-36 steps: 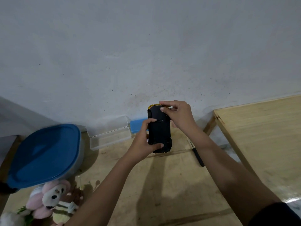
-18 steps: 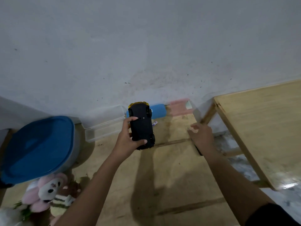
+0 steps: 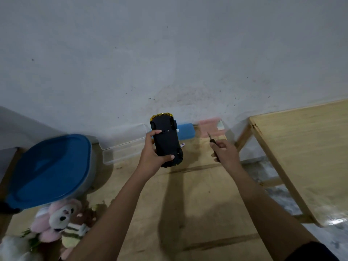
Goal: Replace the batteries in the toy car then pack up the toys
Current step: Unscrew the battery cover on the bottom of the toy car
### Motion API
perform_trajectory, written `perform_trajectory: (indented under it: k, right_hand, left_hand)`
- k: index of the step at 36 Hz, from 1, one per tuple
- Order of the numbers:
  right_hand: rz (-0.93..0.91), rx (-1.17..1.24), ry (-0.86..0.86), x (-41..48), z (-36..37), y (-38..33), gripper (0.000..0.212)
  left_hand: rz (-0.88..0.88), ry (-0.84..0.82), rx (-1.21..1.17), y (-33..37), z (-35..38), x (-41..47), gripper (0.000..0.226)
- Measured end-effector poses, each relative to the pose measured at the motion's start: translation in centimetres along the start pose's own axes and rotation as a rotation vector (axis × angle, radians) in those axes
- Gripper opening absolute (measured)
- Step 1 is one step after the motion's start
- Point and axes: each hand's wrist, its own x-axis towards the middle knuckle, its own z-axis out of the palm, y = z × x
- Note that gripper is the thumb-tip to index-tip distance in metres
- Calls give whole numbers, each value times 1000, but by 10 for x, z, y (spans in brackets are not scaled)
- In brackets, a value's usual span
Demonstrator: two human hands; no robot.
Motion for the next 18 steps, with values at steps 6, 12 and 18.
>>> perform_trajectory:
  k: [6,12,18]
  right_hand:
    - [-255,224,-207,-10,5,-79,8]
    - [-511,29,-244,-22,20,-109,8]
    - [-607,-19,-230,-28,31,-118,8]
  left_hand:
    - [38,36,-14,14,-4,3,75]
    - [84,71,7,20,-14,1,76]
    - [88,97,36,25,-23,-4,75]
